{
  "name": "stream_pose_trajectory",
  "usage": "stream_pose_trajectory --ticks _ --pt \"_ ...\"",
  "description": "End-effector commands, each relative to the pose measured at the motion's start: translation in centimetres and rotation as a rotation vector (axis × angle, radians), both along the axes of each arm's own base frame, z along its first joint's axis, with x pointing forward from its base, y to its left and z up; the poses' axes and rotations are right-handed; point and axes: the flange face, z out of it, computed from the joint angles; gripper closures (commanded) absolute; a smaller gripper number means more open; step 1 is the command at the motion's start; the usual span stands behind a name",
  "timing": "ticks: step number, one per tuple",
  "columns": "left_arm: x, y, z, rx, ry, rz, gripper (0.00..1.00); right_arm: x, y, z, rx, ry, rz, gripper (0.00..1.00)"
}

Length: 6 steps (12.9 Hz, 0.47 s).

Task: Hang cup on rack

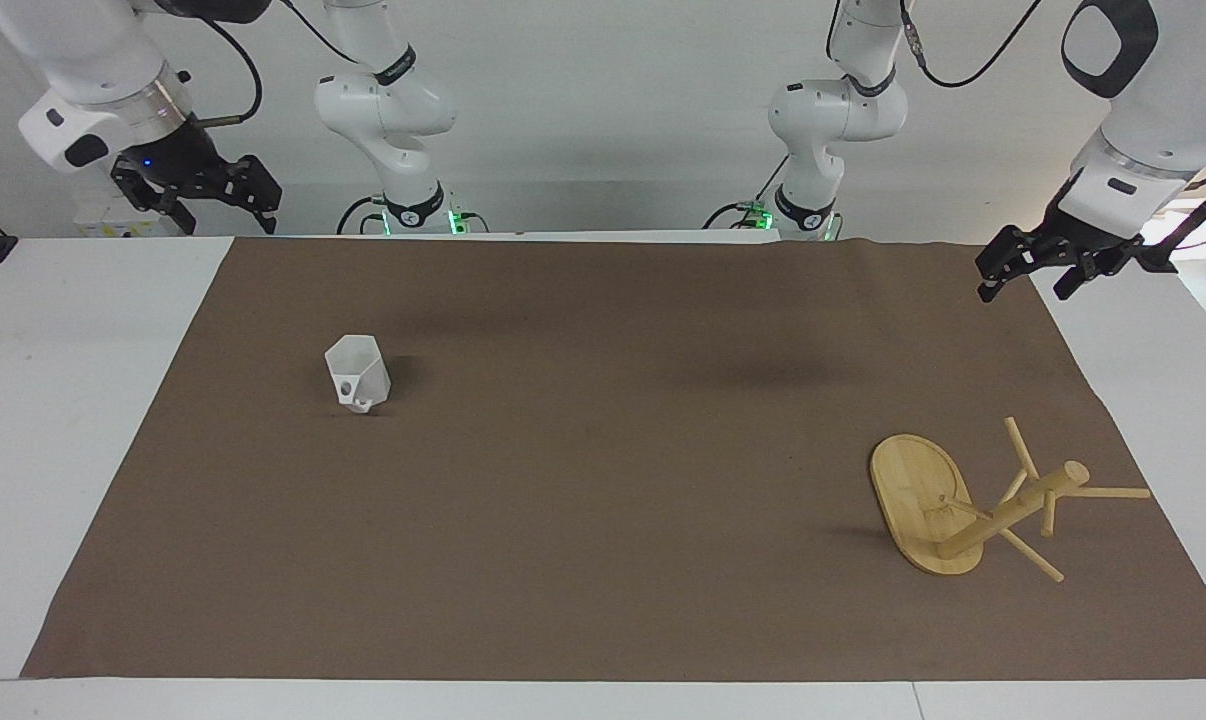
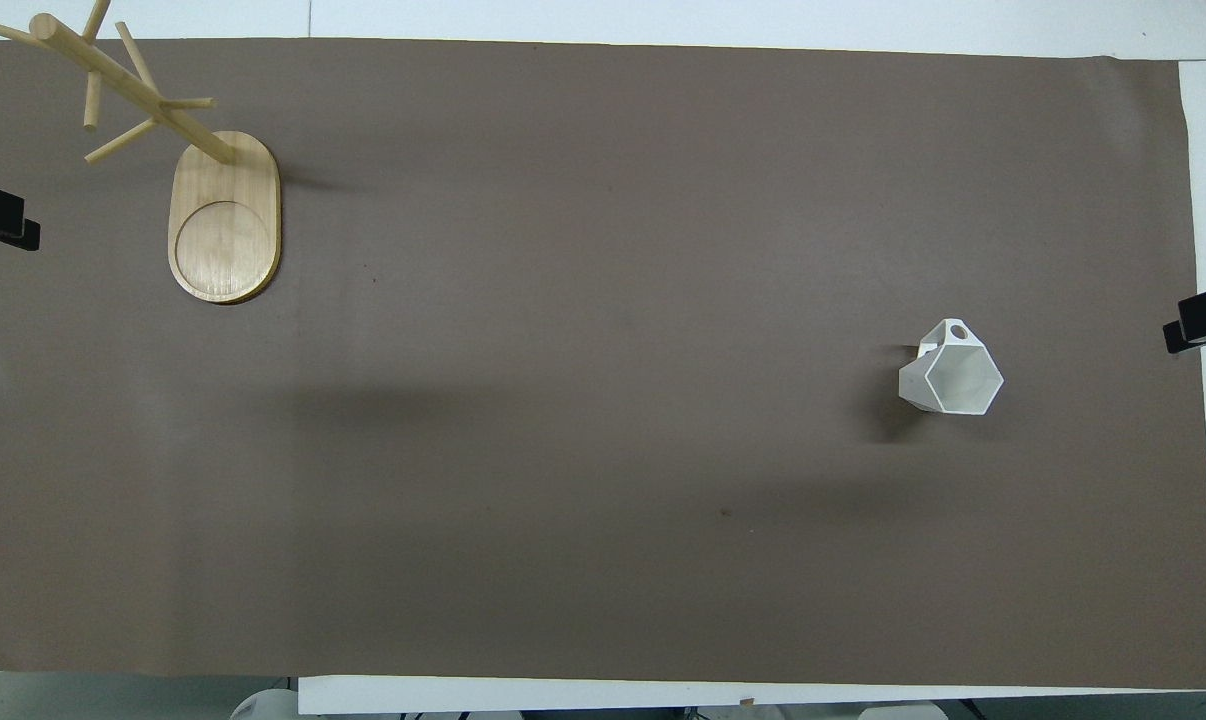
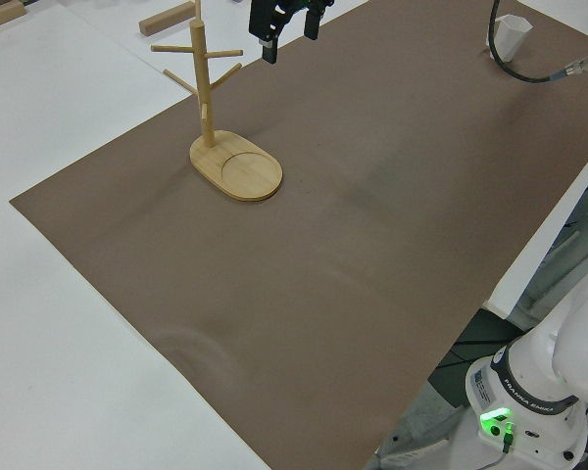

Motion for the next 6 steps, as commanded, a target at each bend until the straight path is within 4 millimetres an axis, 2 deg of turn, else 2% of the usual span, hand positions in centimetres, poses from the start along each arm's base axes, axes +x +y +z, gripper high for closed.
stream_pose_trajectory --ticks 1,4,6 --pt "-0.75 0.30 -0.04 0.010 0.009 -0.009 0.00 0.11 -0.09 0.19 -0.004 0.006 -0.007 0.00" --pt "-0.76 0.30 -0.05 0.010 0.011 -0.009 0.00 -0.01 0.45 0.27 -0.006 0.008 0.000 0.00" --pt "-0.74 0.38 -0.04 0.010 0.009 -0.007 0.00 -0.46 0.10 -0.47 -0.001 0.020 0.002 0.00"
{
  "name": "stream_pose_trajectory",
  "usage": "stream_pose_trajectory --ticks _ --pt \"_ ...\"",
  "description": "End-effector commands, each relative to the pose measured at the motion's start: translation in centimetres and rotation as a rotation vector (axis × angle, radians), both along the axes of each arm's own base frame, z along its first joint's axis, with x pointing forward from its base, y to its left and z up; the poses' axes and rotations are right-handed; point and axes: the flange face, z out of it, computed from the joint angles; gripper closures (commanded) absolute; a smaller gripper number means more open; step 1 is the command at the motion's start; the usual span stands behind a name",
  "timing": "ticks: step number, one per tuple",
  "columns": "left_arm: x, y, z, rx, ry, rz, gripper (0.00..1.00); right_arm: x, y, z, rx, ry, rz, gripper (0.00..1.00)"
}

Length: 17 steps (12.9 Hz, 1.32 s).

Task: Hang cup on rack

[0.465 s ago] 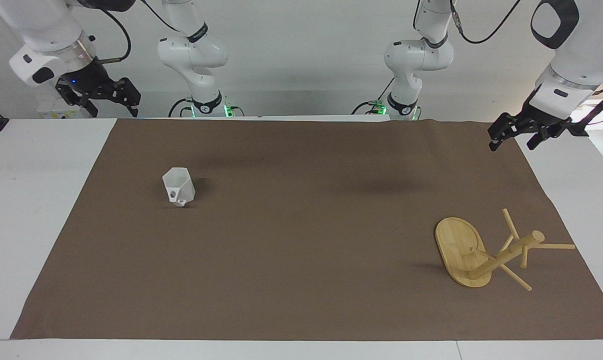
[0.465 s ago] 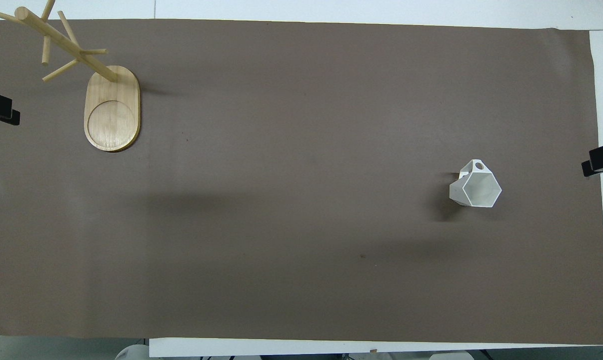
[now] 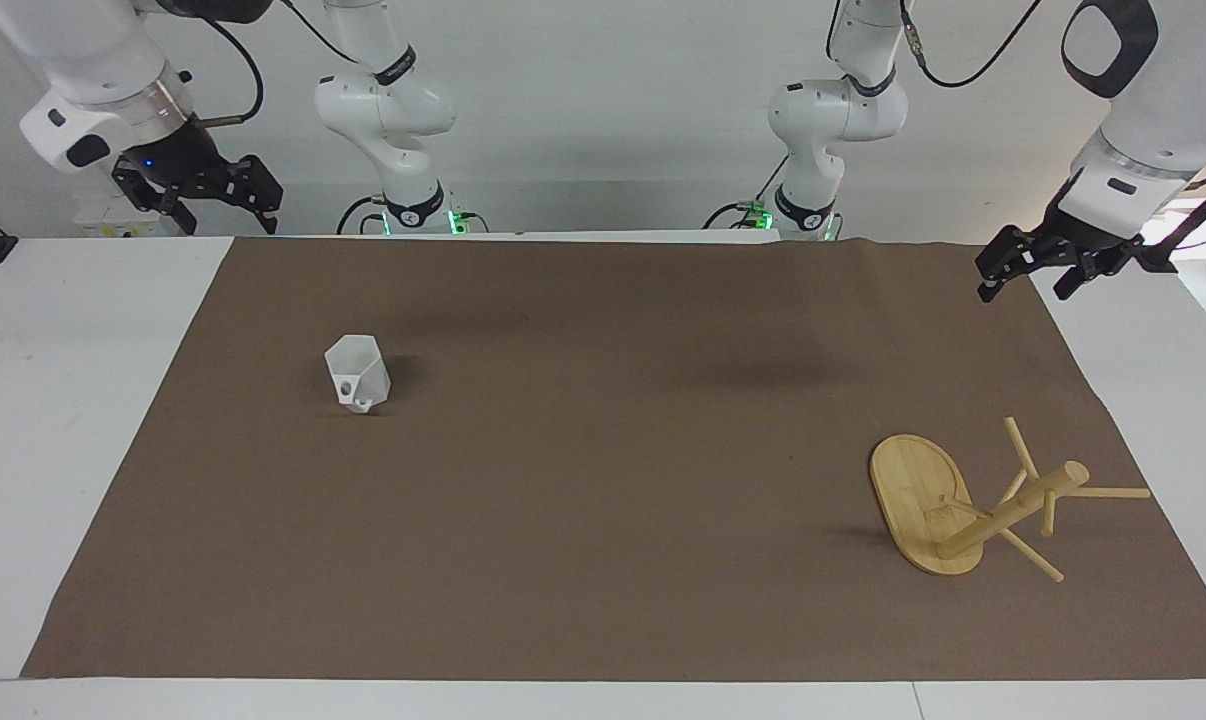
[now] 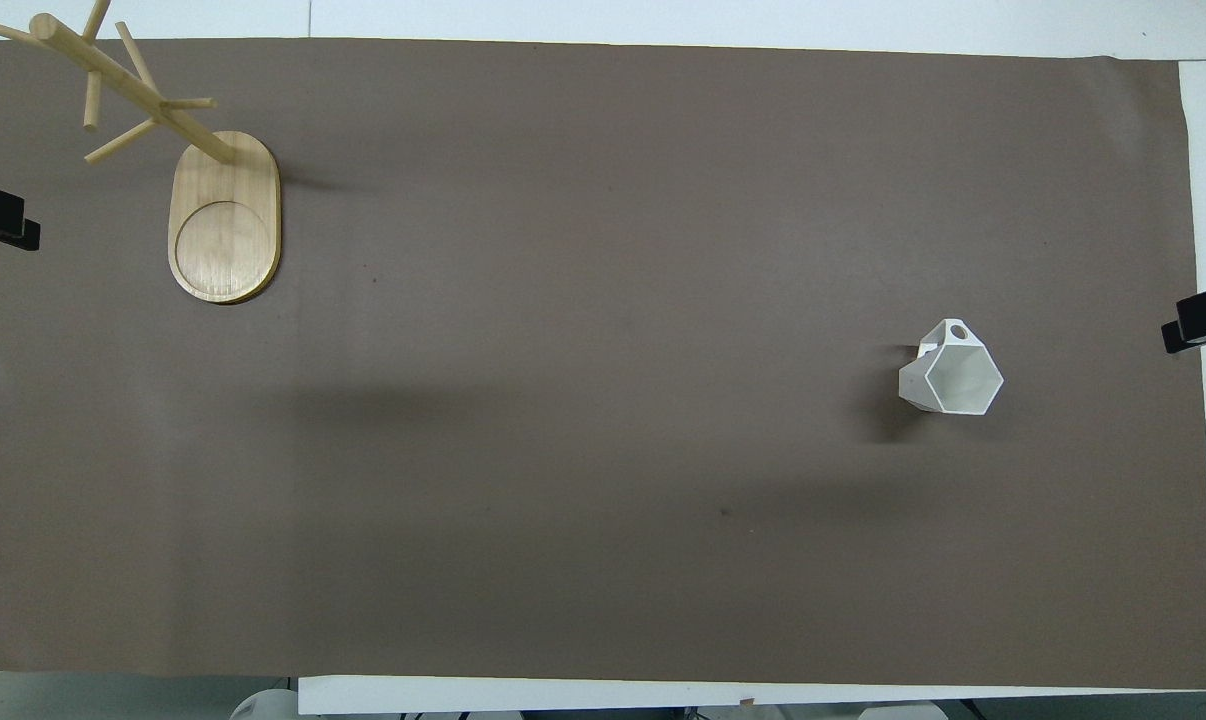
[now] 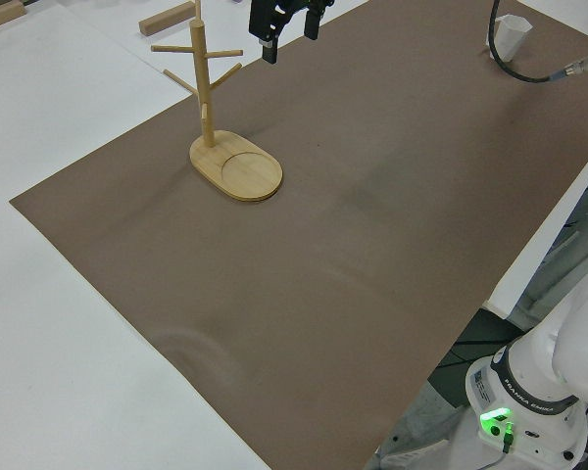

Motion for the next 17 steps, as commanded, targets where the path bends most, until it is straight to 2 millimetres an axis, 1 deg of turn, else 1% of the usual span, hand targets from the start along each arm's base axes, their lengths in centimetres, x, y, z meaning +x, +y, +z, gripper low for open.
stream_pose_trajectory --ticks 1,2,3,4,5,6,7,8,9,10,11,12,13,14,15,16,17 --pt "-0.7 0.4 0.0 0.010 0.009 -0.007 0.00 -0.6 0.0 -0.6 -0.001 0.022 0.005 0.00" --pt "-0.7 0.4 0.0 0.010 0.009 -0.007 0.00 -0.8 0.2 -0.7 0.003 0.024 0.030 0.00" --pt "-0.7 0.4 0.0 0.010 0.009 -0.007 0.00 -0.6 0.6 -0.8 0.011 0.016 0.088 0.00" --pt "-0.7 0.4 0.0 0.010 0.009 -0.007 0.00 -0.3 0.5 -0.8 0.021 0.000 0.173 0.00" --pt "-0.7 0.3 0.0 0.010 0.009 -0.009 0.00 0.2 -0.5 -1.3 0.048 -0.032 0.318 0.00" --pt "-0.8 0.4 0.0 0.010 0.011 -0.007 0.00 0.6 -2.8 -1.8 0.090 -0.058 0.429 0.00" --pt "-0.7 0.4 0.0 0.010 0.009 -0.007 0.00 1.4 -5.1 -3.1 0.167 -0.088 0.511 0.00" --pt "-0.7 0.3 0.0 0.010 0.009 -0.009 0.00 2.0 -6.7 -4.4 0.243 -0.120 0.576 0.00" --pt "-0.8 0.3 0.0 0.010 0.011 -0.009 0.00 3.0 -8.0 -5.9 0.286 -0.150 0.648 0.00" --pt "-0.8 0.4 0.0 0.010 0.011 -0.007 0.00 4.5 -8.8 -8.3 0.331 -0.179 0.732 0.00" --pt "-0.7 0.4 0.0 0.010 0.009 -0.007 0.00 5.9 -9.8 -11.2 0.397 -0.221 0.812 0.00" --pt "-0.7 0.3 0.0 0.010 0.009 -0.009 0.00 6.8 -11.5 -14.3 0.518 -0.311 0.843 0.00" --pt "-0.7 0.3 0.0 0.010 0.009 -0.009 0.00 7.2 -12.6 -16.6 0.609 -0.379 0.854 0.00" --pt "-0.7 0.4 0.0 0.010 0.009 -0.007 0.00 6.6 -13.6 -18.7 0.673 -0.433 0.883 0.00" --pt "-0.8 0.4 0.0 0.010 0.011 -0.007 0.00 6.1 -14.5 -21.0 0.742 -0.531 0.955 0.00" --pt "-0.8 0.3 0.0 0.010 0.011 -0.009 0.00 5.5 -16.2 -24.4 0.819 -0.623 1.004 0.00" --pt "-0.7 0.4 0.0 0.010 0.009 -0.007 0.00 4.5 -17.9 -28.0 0.908 -0.691 1.009 0.00"
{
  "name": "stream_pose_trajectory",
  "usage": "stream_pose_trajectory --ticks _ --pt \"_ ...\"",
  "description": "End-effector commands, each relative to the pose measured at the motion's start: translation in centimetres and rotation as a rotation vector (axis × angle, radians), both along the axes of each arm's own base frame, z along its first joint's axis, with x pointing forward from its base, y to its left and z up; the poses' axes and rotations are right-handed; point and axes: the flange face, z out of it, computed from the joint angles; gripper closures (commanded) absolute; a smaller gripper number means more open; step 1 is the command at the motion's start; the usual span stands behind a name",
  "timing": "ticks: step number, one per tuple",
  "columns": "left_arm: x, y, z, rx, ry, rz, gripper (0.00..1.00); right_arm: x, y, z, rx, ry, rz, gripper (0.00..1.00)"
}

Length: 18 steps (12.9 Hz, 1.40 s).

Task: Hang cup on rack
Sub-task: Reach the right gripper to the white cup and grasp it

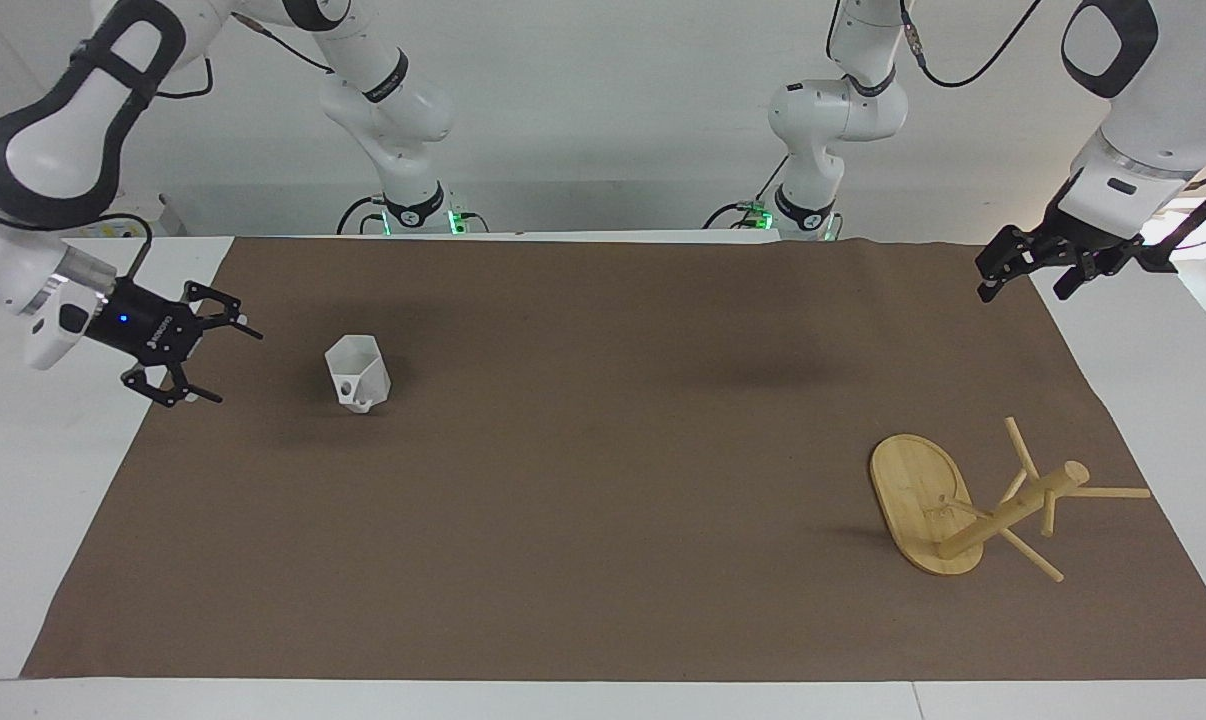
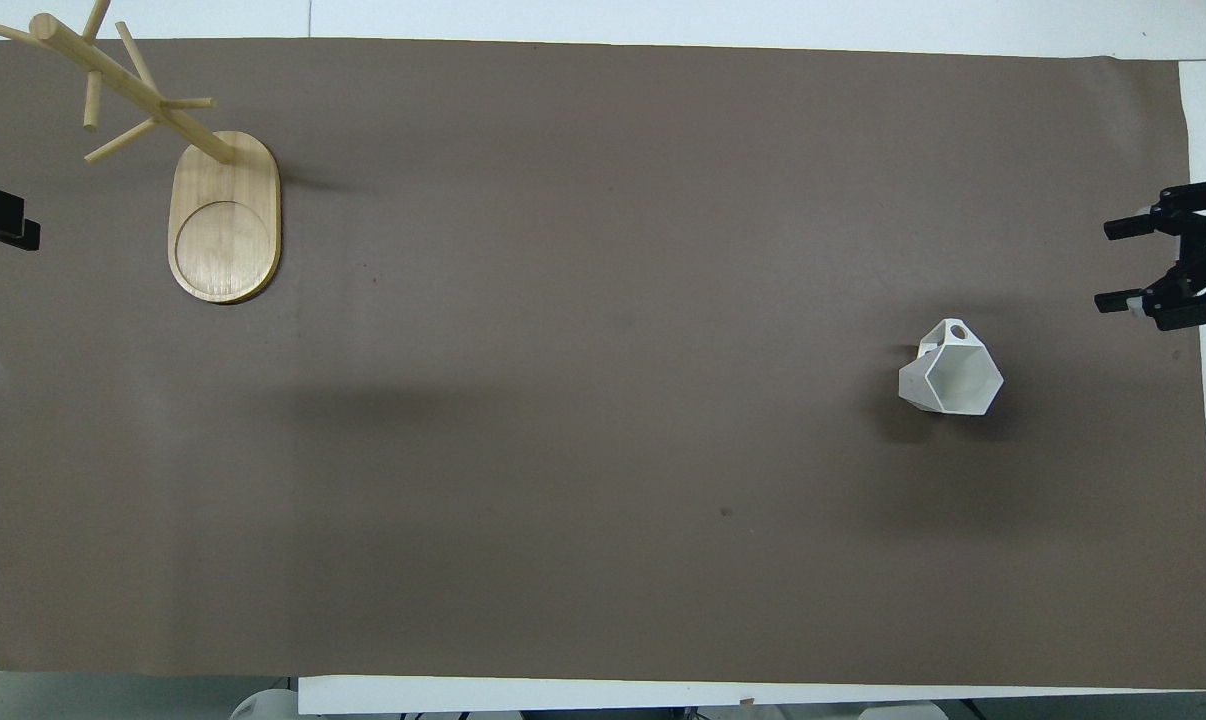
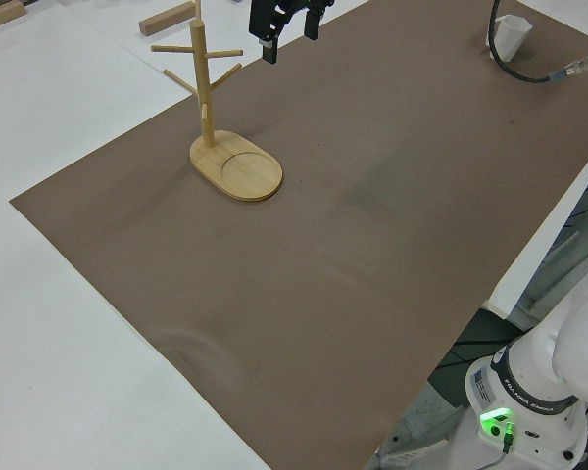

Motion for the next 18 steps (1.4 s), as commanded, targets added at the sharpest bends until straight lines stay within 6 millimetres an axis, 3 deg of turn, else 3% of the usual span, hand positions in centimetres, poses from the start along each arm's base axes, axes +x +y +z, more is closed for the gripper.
stream_pose_trajectory --ticks 1,4,8,18 --pt "-0.8 0.4 0.0 0.010 0.010 -0.007 0.00 -2.8 -3.0 -7.7 0.236 -0.100 0.055 0.00" --pt "-0.7 0.3 0.0 0.010 0.009 -0.009 0.00 -5.9 -2.5 -14.4 0.363 -0.211 0.126 0.00" --pt "-0.7 0.3 0.0 0.010 0.009 -0.009 0.00 -8.4 -0.7 -18.5 0.449 -0.310 0.162 0.00" --pt "-0.7 0.3 0.0 0.010 0.009 -0.009 0.00 -9.3 3.5 -20.2 0.505 -0.341 0.226 0.00"
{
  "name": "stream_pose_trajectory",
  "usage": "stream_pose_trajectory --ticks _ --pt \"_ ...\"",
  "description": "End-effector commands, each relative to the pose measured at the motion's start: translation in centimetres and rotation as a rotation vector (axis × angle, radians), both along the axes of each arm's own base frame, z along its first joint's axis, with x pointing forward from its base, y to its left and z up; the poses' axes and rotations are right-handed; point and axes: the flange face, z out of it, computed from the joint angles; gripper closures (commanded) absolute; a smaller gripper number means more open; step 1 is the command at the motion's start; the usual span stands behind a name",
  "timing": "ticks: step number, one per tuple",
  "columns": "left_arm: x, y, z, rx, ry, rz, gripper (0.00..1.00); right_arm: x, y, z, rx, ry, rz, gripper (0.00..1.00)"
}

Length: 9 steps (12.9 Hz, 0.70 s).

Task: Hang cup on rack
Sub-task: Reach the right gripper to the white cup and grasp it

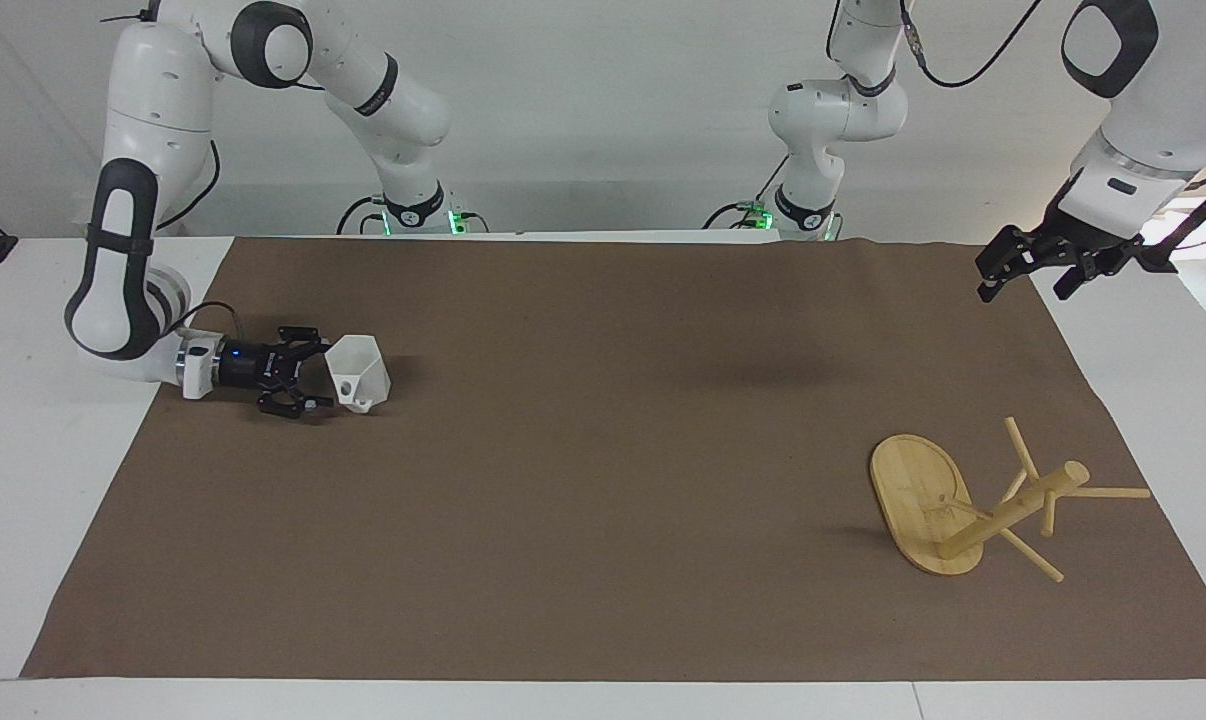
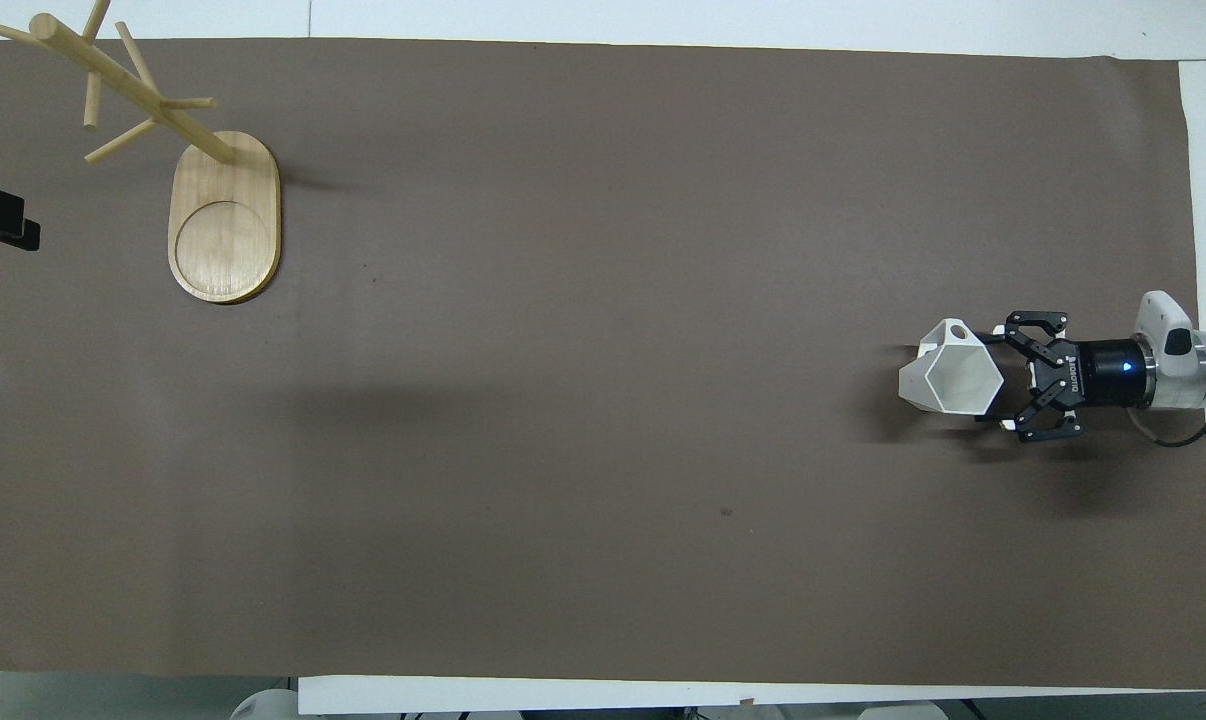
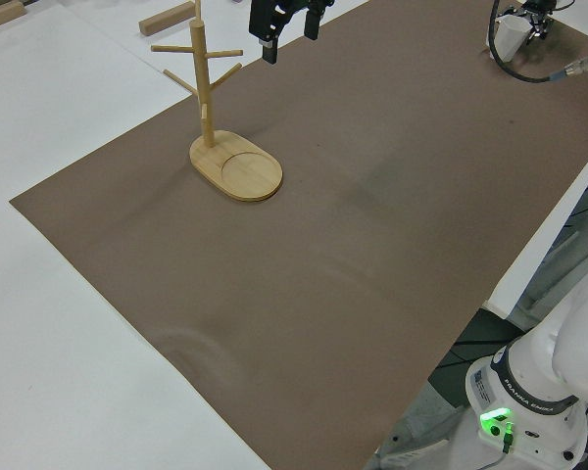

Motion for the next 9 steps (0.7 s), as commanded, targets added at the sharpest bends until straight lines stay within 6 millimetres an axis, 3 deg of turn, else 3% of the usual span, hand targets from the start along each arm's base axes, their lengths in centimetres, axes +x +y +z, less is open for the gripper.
stream_pose_trajectory --ticks 1,5,9 --pt "-0.8 0.3 0.0 0.010 0.010 -0.009 0.00 -0.1 1.5 0.3 0.023 -0.025 0.004 0.00" --pt "-0.7 0.3 0.0 0.010 0.009 -0.009 0.00 0.2 2.6 0.4 0.033 -0.031 0.021 0.00" --pt "-0.7 0.3 0.0 0.009 0.007 -0.009 0.00 -1.1 4.9 -0.6 0.071 -0.042 0.035 0.00"
